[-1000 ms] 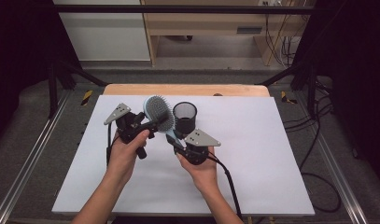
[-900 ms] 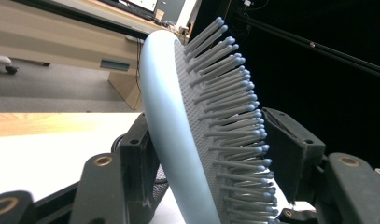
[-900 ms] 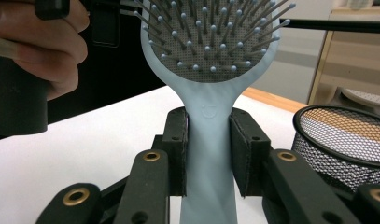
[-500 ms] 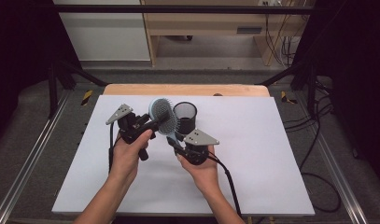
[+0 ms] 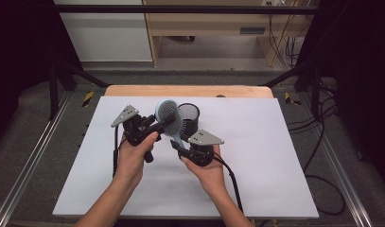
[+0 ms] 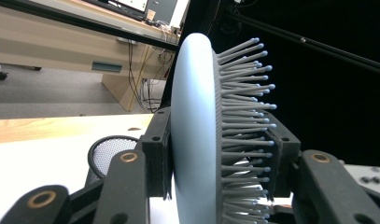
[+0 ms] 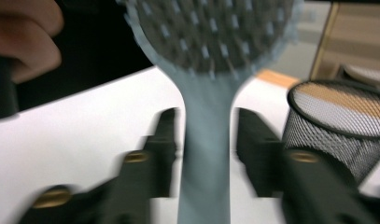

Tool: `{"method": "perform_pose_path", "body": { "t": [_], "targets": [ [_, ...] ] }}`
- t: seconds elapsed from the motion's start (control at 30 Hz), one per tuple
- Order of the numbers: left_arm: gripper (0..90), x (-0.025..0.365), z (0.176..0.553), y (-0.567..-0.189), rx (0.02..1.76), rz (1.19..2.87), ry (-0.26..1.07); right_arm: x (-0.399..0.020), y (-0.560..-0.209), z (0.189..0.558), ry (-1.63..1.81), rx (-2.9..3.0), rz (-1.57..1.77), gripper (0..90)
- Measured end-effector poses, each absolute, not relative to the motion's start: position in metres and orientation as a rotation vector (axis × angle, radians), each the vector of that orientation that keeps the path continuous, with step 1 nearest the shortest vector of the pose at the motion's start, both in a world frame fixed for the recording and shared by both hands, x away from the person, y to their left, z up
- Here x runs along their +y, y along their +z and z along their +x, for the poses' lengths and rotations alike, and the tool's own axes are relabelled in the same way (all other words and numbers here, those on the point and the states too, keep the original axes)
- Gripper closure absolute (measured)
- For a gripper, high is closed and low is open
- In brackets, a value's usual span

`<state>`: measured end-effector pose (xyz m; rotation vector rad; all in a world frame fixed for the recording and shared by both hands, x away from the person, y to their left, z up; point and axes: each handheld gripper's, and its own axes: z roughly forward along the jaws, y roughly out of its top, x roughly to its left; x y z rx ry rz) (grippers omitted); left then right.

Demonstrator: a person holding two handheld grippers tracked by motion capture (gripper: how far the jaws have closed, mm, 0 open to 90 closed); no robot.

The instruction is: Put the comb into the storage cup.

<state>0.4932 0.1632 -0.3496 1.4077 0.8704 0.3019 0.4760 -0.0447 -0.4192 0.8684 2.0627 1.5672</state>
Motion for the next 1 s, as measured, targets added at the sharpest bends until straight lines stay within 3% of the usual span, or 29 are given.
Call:
{"method": "perform_pose_path", "body": {
  "t": [0.27,0.4,0.67,1.0],
  "targets": [
    [53.2,0.167,0.496,-0.335,0.854,1.377,0.373,-0.067,-0.422,0.475,1.484,2.146,0.936,16.4],
    [53.1,0.168,0.499,-0.326,0.844,1.368,0.4,-0.086,-0.427,0.475,1.436,2.164,0.988,7.4],
    [53.0,0.161,0.512,-0.313,0.837,1.348,0.441,-0.133,-0.432,0.463,1.528,2.09,1.081,7.3],
    [52.8,0.154,0.533,-0.305,0.853,1.276,0.437,-0.173,-0.436,0.444,1.386,2.033,1.065,5.7]
  ]
}}
